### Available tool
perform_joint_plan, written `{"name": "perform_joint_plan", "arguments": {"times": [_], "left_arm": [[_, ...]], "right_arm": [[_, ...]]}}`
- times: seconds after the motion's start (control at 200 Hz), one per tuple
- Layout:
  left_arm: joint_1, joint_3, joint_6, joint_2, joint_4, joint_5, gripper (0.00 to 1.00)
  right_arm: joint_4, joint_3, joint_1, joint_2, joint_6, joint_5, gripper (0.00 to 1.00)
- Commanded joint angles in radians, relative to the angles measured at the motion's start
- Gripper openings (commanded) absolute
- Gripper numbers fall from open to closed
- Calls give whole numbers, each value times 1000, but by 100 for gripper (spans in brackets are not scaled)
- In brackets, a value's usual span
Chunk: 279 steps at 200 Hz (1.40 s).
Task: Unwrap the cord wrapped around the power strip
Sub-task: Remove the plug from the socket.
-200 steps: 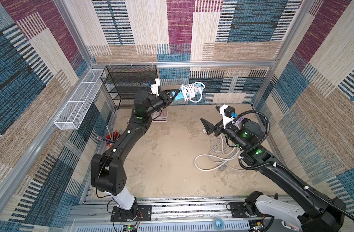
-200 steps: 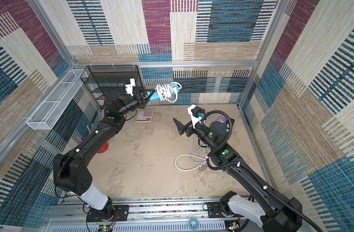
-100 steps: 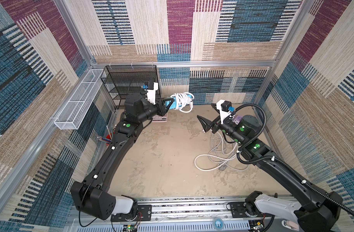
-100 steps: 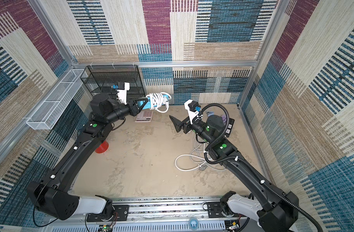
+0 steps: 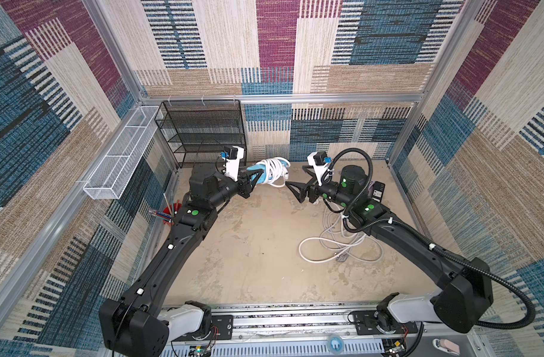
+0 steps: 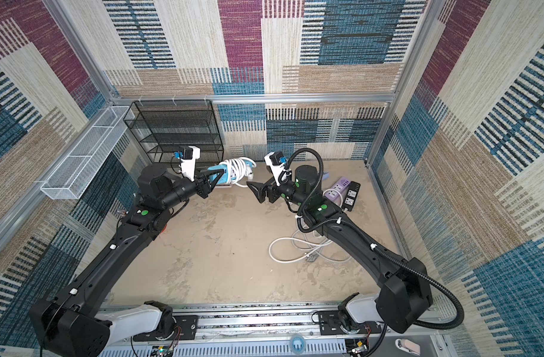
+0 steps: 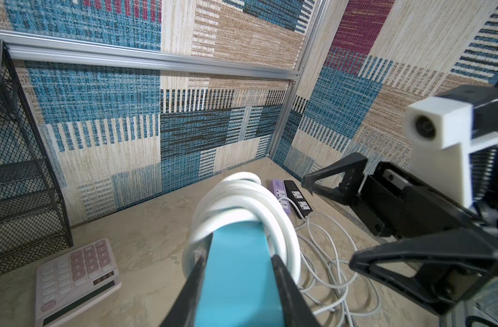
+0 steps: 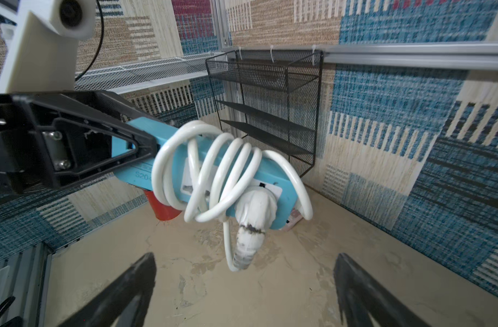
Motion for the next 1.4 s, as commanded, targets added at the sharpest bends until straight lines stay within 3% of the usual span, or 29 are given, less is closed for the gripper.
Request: {"name": "perform_joint_plan", "arguments": {"times": [0.0,0.13,0.516,0.686,0.881,0.982,1.192,1.392], "left_arm": [[2,-19,29,-14,164,48,0],[3,-28,30,-22,180,54,0],[2,-48,3,-23,225,78,0],[2,-46,-10,-18,231,85,0],[1,-52,-8,-31,240,83,0],[0,-53,-14,-29,242,89,0],[-3,-51,-16,-23,243,93,0],[-12,-63,-1,-19,236,39,0]], "right_arm": [[36,3,-5,15,40,-52,99],[57,-2,-24,35,59,-87,98],[80,29,-32,82,71,-102,72],[70,61,-32,103,66,-94,56],[63,68,-22,127,64,-74,54],[69,65,-18,124,63,-57,43],[66,69,-17,118,58,-28,4],[66,50,-17,95,46,15,0]]}}
